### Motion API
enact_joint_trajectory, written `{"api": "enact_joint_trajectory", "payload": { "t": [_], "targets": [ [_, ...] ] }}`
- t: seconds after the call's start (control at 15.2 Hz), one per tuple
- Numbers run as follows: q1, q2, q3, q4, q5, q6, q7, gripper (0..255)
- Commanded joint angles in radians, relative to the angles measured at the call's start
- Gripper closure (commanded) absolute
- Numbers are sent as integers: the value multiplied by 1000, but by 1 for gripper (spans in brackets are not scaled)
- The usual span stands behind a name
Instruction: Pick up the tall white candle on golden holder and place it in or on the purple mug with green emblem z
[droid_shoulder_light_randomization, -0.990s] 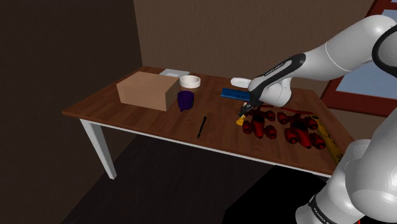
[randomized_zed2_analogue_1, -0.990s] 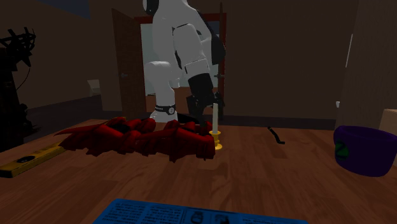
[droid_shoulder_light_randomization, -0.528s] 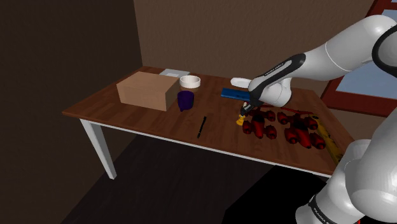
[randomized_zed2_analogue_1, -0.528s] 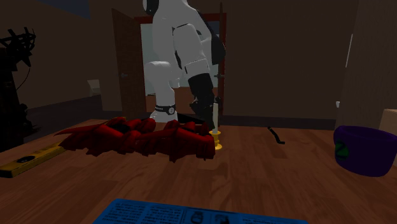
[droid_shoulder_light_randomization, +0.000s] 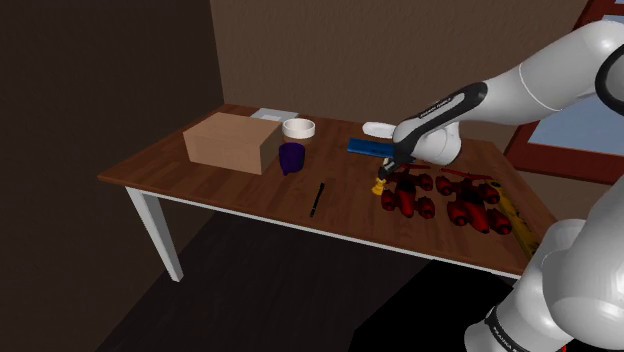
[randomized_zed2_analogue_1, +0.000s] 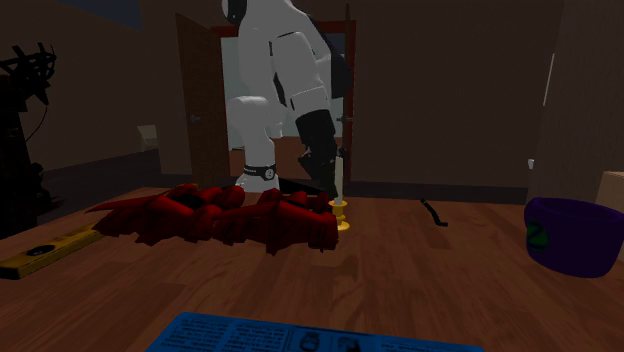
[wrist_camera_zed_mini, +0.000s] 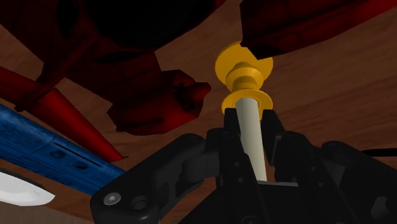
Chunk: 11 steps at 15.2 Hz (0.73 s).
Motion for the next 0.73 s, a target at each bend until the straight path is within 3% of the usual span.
{"api": "enact_joint_trajectory", "payload": {
  "t": [0.0, 0.33, 0.66],
  "targets": [
    [-10, -28, 1, -1, -72, -19, 57, 255],
    [-47, -92, 21, 10, -206, -79, 166, 255],
    [-80, -146, 46, 31, -293, -146, 239, 255]
  ]
}}
